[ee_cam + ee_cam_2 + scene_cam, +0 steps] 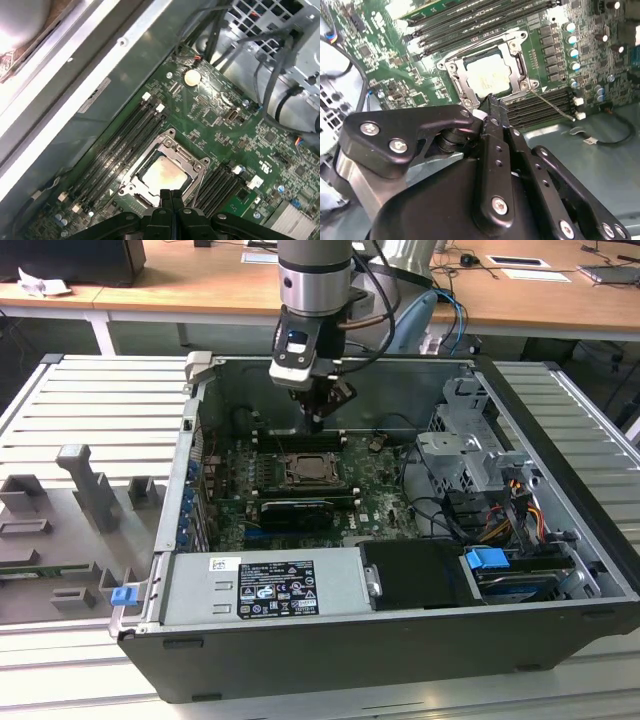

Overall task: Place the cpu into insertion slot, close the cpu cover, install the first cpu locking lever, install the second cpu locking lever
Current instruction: 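Install the first cpu locking lever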

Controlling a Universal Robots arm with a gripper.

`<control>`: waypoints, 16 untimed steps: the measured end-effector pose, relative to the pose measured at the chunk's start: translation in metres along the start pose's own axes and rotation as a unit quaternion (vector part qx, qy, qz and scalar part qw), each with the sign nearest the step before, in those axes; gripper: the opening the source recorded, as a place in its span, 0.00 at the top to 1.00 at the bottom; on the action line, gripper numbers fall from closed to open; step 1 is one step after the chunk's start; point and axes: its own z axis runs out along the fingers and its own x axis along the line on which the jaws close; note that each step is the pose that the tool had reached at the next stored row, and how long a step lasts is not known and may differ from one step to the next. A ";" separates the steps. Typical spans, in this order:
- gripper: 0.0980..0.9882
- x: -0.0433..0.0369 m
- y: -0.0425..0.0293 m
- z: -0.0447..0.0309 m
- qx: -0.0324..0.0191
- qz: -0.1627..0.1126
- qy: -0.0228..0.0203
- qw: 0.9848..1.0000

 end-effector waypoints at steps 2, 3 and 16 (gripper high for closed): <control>0.99 0.0000 0.0000 0.0000 -0.001 -0.020 0.001 1.000; 0.99 0.0000 0.0000 0.0000 -0.001 -0.029 0.001 1.000; 0.99 0.0007 -0.0010 0.0006 -0.005 -0.117 0.004 0.993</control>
